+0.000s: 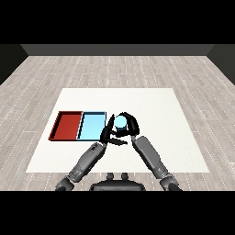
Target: Pick the blue can and put it in the blue box
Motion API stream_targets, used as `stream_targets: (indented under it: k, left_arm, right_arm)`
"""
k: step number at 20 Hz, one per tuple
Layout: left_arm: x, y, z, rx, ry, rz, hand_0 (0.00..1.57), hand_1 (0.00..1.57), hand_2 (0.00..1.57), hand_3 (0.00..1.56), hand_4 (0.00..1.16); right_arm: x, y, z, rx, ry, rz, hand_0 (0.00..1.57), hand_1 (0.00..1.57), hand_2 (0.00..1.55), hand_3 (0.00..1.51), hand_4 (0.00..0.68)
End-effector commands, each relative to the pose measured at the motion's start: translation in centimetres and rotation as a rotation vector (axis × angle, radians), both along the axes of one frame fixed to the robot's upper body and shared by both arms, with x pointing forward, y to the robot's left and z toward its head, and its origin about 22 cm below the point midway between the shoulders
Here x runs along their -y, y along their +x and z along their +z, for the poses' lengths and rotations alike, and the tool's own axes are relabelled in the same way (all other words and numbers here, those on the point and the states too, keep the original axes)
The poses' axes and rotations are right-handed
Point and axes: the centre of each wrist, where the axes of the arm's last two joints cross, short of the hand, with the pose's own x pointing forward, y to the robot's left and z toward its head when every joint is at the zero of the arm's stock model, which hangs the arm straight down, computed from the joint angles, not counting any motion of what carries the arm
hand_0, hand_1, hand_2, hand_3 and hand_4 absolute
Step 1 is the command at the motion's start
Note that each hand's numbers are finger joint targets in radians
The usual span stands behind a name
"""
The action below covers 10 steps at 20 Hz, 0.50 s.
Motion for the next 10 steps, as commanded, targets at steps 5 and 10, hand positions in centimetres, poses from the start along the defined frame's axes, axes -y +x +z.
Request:
stream_targets:
  k: [5, 10]
  left_arm:
    - [1.8, 0.4, 0.2, -0.013, 0.037, -0.002, 0.00, 0.00, 0.00, 0.00, 0.00]
    - [2.0, -1.4, 0.0, -0.017, 0.025, -0.009, 0.00, 0.00, 0.00, 0.00, 0.00]
  right_arm:
    - [-1.4, -1.9, -0.8, 0.003, 0.013, 0.020, 1.43, 1.43, 1.46, 1.37, 0.552]
    - [-1.8, -0.2, -1.1, 0.012, 0.025, 0.017, 1.43, 1.43, 1.46, 1.38, 0.551]
